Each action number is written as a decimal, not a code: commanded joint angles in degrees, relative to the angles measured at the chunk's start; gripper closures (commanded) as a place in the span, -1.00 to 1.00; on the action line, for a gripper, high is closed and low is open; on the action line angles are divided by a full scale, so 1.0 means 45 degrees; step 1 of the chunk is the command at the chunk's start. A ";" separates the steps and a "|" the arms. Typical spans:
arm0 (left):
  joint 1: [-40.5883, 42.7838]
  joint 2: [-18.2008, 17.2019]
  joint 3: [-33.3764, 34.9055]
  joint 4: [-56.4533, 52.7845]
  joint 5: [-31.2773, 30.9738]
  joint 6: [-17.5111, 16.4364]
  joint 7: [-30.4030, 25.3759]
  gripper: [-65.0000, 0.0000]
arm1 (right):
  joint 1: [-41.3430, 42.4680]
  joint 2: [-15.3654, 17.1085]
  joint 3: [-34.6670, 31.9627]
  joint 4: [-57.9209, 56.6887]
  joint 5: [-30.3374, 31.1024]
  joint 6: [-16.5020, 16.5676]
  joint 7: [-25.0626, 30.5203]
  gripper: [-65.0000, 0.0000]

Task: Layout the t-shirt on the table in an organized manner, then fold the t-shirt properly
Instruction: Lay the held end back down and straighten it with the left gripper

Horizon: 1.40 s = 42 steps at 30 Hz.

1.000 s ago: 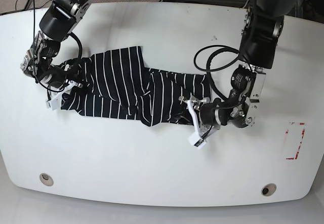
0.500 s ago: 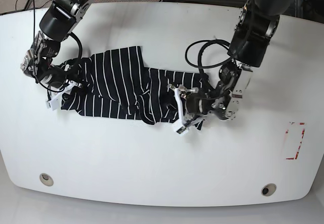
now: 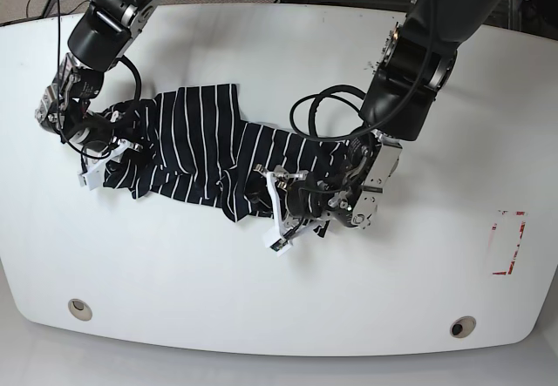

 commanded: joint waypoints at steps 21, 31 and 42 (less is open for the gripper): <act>0.1178 -0.1130 -0.3064 0.4009 -0.0246 -0.0124 0.1002 0.45 | 0.0060 0.0161 0.0017 0.1548 0.0170 0.0037 0.0033 0.83; 0.2096 -0.2088 -0.3298 0.4165 -0.0266 -0.0144 0.1002 0.45 | 0.0060 0.0161 0.0017 0.1548 0.0170 0.0037 0.0033 0.83; 0.1979 -0.2107 -0.3279 0.2622 -0.0207 -0.0066 0.0357 0.45 | 0.0060 0.0161 0.0017 0.1548 0.0170 0.0037 0.0033 0.83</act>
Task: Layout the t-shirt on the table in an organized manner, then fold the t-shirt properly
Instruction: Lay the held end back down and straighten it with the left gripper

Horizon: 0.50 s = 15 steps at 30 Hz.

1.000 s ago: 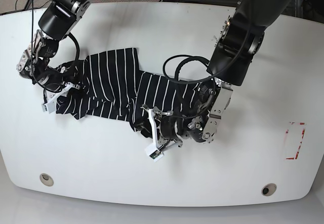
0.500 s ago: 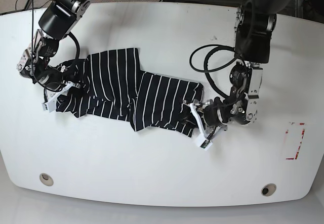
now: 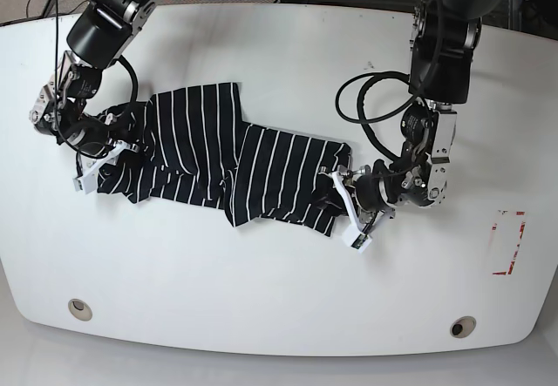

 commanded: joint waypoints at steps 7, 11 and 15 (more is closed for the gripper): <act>-0.0328 -0.0009 0.0024 -0.1758 -0.0154 -0.0002 -0.0934 0.47 | 0.0264 0.0219 0.0022 0.0290 0.0364 0.0027 0.0140 0.83; -0.0328 -0.0009 0.0005 -0.2578 -0.0154 -0.0002 -0.1149 0.47 | 0.0264 0.0219 0.0022 0.0290 0.0364 0.0027 0.0042 0.83; -0.0309 -0.0009 -0.0015 -0.3008 -0.0173 -0.0002 -0.1305 0.47 | 0.0264 0.0219 0.0022 0.0603 0.0364 0.0027 -0.0016 0.83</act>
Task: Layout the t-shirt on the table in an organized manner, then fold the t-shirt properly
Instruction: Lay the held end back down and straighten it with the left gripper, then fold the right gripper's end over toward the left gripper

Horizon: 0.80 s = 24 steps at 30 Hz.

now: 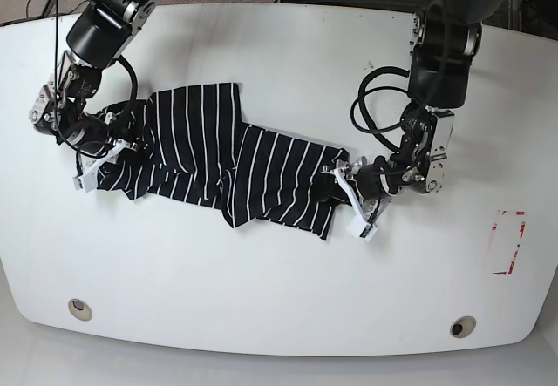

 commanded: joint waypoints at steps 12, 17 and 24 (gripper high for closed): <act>0.0594 -0.0014 -0.0504 -0.0069 0.0473 0.0177 0.0701 0.47 | -0.0137 -0.0191 0.0056 0.3948 0.0437 0.0032 -0.0545 0.83; 0.0984 0.0025 -0.1519 -0.0010 0.0473 0.0177 0.1385 0.47 | -0.0078 -0.0464 0.0056 0.5003 0.0437 0.0032 -0.1033 0.83; 0.1941 0.0064 -0.1773 0.1592 0.0492 0.0334 0.2323 0.47 | 0.0254 -0.1128 -0.0354 0.5765 0.0418 0.0032 -0.1033 0.83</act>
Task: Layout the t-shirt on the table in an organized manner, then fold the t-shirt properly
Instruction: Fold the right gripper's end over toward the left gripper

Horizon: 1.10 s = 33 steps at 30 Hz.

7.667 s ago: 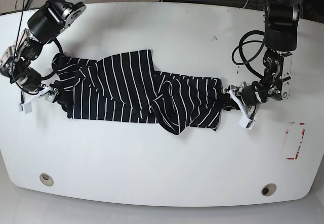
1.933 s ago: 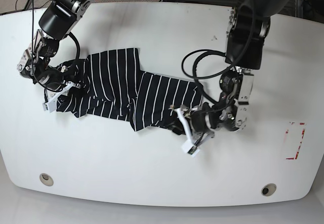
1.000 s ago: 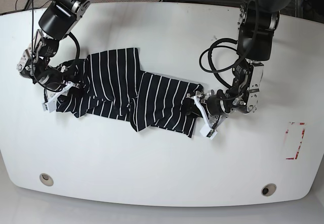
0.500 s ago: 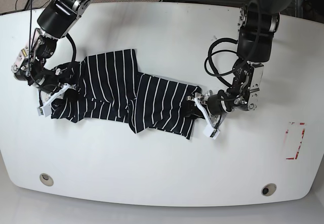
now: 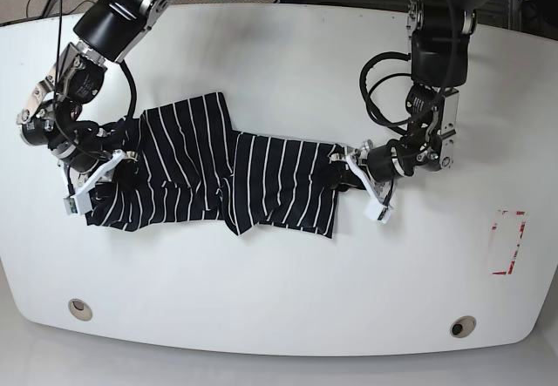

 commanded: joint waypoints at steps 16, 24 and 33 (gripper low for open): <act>0.1521 0.0470 0.0014 0.4045 0.1041 0.1690 0.3373 0.46 | 0.0594 -0.1799 -0.2034 0.0857 0.0189 0.0017 0.1362 0.83; 0.1794 0.0861 0.0014 0.4787 0.1041 0.1690 0.3725 0.46 | 0.0594 -0.2209 -0.2386 0.0857 0.0189 0.0017 0.1714 0.83; 0.1794 0.0900 0.0072 0.4709 0.1060 0.1690 0.3725 0.46 | 0.0829 -0.2854 -0.2405 0.0857 0.0189 0.0017 0.1792 0.83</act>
